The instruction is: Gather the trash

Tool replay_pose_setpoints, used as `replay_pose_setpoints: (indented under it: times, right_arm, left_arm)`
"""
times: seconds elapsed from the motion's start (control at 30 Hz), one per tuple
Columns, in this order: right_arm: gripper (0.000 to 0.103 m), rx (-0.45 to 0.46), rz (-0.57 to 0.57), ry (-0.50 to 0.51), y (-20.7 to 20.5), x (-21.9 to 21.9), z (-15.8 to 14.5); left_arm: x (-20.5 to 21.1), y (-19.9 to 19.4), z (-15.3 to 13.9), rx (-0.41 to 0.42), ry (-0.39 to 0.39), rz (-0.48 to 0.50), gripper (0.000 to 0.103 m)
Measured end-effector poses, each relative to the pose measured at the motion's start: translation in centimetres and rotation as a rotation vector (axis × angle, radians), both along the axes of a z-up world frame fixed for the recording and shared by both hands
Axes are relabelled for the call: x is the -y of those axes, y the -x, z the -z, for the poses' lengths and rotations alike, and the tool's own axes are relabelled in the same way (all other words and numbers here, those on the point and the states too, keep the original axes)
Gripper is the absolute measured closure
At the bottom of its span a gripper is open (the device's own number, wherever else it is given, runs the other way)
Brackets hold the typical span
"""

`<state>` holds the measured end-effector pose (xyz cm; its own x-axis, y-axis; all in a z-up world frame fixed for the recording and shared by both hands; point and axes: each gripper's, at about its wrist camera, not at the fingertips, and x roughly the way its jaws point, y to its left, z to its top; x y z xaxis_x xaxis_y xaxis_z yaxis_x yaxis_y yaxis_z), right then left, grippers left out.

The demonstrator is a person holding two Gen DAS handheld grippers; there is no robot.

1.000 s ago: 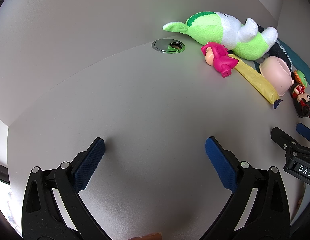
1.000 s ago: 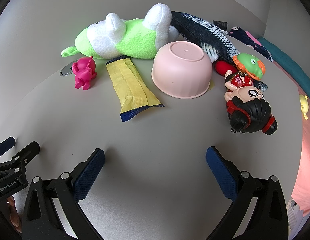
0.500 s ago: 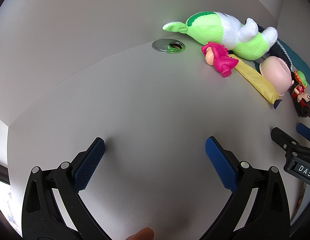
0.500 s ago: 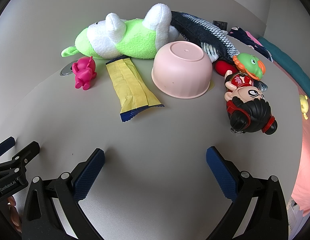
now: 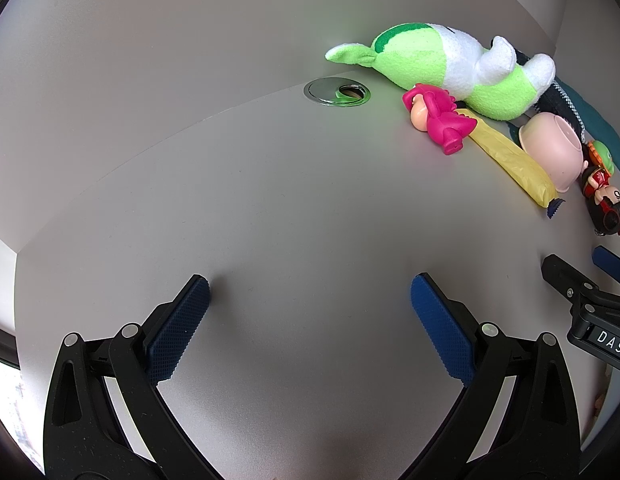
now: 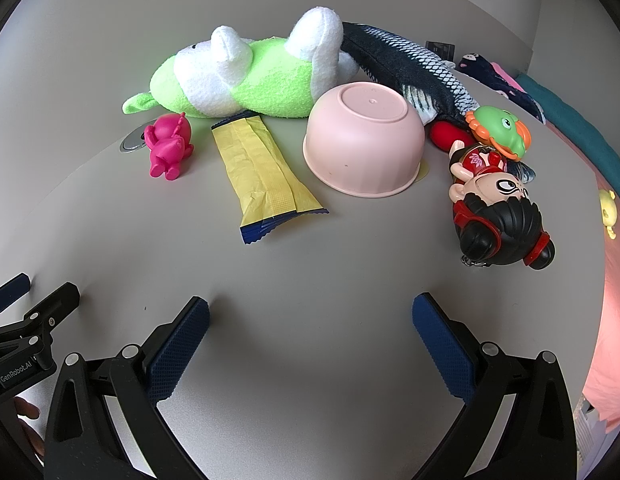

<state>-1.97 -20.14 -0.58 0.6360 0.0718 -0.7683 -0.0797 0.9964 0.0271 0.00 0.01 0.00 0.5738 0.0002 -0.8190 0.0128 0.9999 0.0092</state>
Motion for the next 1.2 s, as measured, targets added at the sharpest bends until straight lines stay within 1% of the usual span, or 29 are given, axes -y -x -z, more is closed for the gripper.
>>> replay_pose_setpoints:
  times: [1.2]
  right_arm:
    - [0.002,0.004,-0.011,-0.009,-0.12,0.16,-0.13]
  left_arm:
    - [0.00,0.03,-0.01,0.000,-0.001,0.008,0.006]
